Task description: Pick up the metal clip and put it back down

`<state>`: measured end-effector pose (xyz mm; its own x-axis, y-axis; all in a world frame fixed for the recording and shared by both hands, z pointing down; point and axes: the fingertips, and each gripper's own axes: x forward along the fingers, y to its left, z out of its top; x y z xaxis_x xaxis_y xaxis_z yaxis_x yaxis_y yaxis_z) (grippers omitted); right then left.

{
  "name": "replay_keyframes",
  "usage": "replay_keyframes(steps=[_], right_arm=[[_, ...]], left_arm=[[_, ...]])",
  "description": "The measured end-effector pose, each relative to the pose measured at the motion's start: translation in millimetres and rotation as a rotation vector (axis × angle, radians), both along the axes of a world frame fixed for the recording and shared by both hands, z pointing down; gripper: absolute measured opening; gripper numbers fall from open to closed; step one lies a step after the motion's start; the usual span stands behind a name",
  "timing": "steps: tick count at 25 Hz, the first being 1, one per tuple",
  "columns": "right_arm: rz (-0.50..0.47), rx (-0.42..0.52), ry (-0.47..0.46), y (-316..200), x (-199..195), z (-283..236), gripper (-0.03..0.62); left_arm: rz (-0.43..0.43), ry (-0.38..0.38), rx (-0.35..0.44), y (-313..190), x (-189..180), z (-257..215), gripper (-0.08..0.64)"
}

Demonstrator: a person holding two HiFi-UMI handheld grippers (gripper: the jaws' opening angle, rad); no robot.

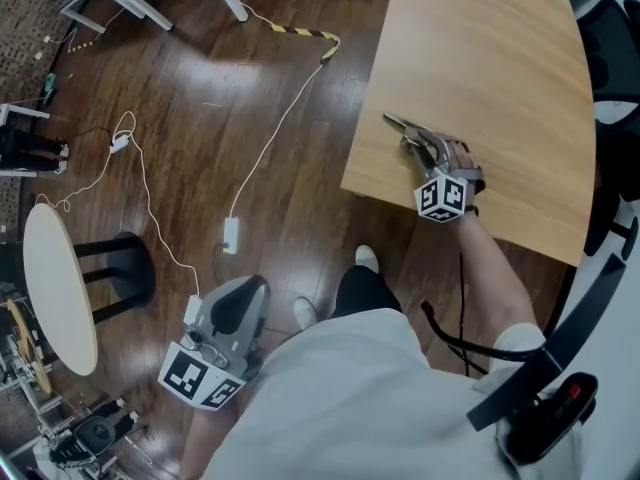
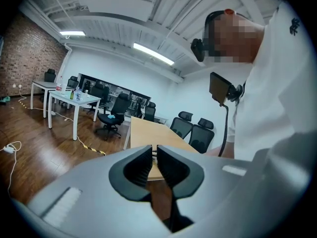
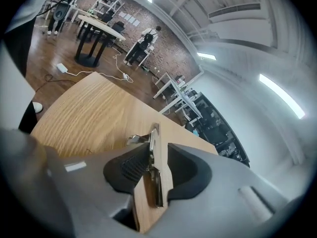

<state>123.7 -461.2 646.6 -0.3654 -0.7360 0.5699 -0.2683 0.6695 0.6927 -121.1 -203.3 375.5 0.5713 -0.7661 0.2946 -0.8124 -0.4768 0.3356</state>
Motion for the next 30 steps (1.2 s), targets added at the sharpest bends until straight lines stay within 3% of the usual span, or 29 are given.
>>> replay_keyframes(steps=[2,3,7,10,14,17,21,25,30], right_arm=[[0.018,-0.013,-0.033,-2.4,2.7,-6.3,0.182],[0.024,-0.017,-0.044,-1.8,4.1,-9.7,0.193],[0.059,-0.01,-0.07,15.6,8.1,-26.9,0.202],[0.102,0.017,-0.12,50.8,-11.1,-55.5,0.199],[0.162,0.065,-0.219,116.3,-53.2,-106.8,0.201],[0.271,0.111,-0.281,174.9,-59.5,-152.7,0.201],[0.316,0.113,-0.366,267.1,-99.7,-193.8,0.201],[0.337,0.104,-0.426,352.5,-129.2,-224.0,0.201],[0.385,0.105,-0.471,438.0,-136.9,-258.4,0.199]], left_arm=[[0.007,0.006,0.0,1.2,-1.7,-0.5,0.02],[0.011,0.009,0.001,3.0,-2.7,-0.8,0.02],[0.042,0.024,0.025,15.1,-12.9,-0.2,0.02],[0.074,0.017,0.068,34.6,-39.1,1.6,0.02],[0.136,-0.009,0.134,70.3,-77.7,0.2,0.02],[0.261,0.022,0.19,82.8,-95.2,-3.6,0.019],[0.336,0.079,0.193,118.9,-123.5,-4.9,0.019],[0.42,0.111,0.188,150.7,-128.1,-5.4,0.019],[0.504,0.124,0.209,179.5,-111.8,-7.0,0.018]])
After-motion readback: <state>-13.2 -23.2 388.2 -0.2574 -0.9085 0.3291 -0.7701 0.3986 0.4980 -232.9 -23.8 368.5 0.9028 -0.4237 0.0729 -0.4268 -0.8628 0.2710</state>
